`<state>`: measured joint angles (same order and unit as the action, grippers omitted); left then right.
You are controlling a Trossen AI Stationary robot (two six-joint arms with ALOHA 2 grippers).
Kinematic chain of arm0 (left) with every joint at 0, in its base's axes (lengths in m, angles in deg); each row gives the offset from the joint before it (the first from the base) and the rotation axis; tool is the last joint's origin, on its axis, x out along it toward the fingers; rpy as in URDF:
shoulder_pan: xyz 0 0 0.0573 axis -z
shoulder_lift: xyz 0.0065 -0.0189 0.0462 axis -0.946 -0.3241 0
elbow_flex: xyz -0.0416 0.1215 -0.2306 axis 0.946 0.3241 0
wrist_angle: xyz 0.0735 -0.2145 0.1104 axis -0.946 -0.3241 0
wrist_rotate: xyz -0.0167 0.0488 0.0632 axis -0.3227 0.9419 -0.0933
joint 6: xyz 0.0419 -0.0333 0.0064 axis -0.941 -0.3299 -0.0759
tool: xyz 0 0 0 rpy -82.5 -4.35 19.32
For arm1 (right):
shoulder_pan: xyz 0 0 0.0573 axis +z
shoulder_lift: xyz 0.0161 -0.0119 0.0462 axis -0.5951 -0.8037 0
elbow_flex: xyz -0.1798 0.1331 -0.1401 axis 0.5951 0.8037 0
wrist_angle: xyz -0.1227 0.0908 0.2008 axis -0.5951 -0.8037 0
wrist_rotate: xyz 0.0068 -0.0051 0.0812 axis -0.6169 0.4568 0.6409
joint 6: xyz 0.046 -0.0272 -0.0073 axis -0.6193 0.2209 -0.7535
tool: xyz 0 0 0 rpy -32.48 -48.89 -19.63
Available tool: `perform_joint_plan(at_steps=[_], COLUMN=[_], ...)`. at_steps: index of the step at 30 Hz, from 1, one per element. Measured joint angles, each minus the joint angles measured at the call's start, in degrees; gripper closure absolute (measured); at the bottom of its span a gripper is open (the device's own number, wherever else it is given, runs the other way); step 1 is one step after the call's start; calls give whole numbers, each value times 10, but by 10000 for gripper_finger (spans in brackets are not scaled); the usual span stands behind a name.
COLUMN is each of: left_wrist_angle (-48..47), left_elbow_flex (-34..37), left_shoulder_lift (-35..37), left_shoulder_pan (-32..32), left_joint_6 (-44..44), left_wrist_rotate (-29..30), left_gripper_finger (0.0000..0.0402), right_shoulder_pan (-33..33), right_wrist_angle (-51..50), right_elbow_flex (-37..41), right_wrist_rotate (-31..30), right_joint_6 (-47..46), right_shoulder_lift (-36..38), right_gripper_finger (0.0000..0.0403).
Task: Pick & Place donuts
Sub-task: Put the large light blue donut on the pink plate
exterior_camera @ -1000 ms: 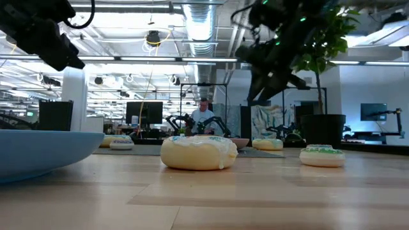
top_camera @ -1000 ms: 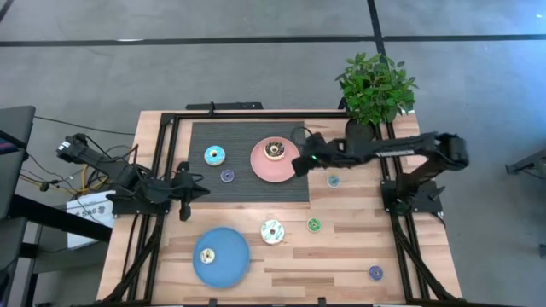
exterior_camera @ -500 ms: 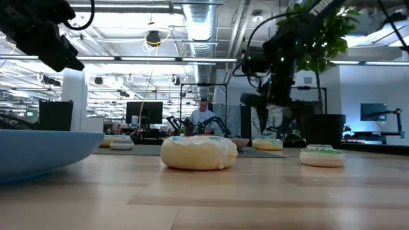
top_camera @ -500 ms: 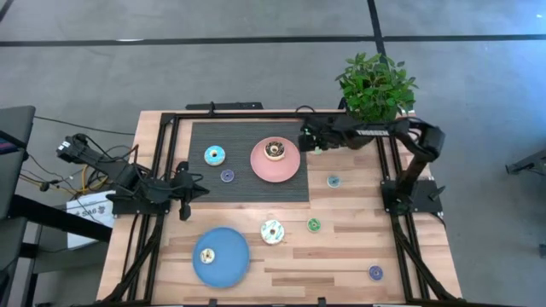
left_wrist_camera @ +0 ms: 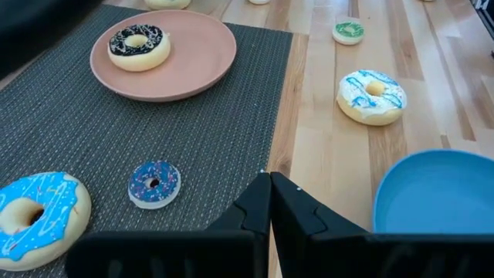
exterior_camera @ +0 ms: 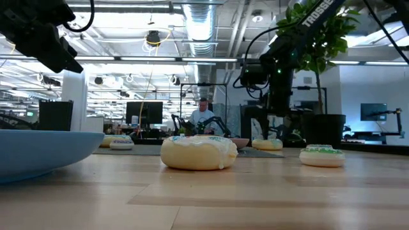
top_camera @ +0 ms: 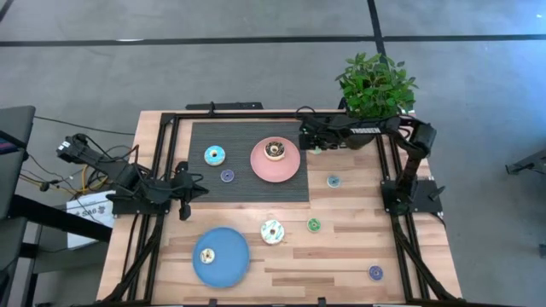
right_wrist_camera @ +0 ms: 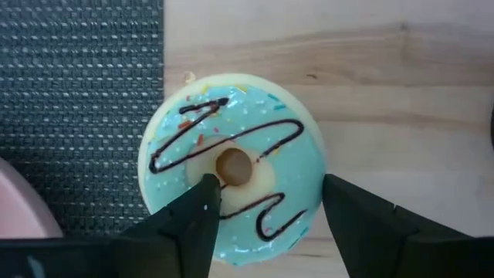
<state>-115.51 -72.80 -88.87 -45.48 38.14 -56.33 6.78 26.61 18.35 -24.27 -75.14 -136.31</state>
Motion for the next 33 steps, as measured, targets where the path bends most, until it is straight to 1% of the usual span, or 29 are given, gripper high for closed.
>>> perform_joint_plan(at_steps=[4, 11, 14, 19, 33], left_wrist_angle=[-1, -3, -3, -3, -2], left_elbow_flex=[0, 0, 0, 0, 0], left_shoulder_lift=[0, 0, 0, 0, 0], left_shoulder_pan=[0, 0, 0, 0, 0], left_joint_6=[1, 15, 17, 35, 50], left_wrist_rotate=[0, 0, 0, 0, 0], left_gripper_finger=[401, 401, 401, 401, 401], right_shoulder_pan=[2, 4, -6, -7, -15], right_wrist_angle=[7, 7, 4, 12, 26], right_elbow_flex=[0, 0, 1, 13, 25], right_wrist_rotate=[0, -31, -21, -25, -14], right_joint_6=[0, 0, 3, 0, 20], right_shoulder_lift=[10, 31, 22, 9, 8], right_gripper_finger=[197, 200, 200, 201, 211])
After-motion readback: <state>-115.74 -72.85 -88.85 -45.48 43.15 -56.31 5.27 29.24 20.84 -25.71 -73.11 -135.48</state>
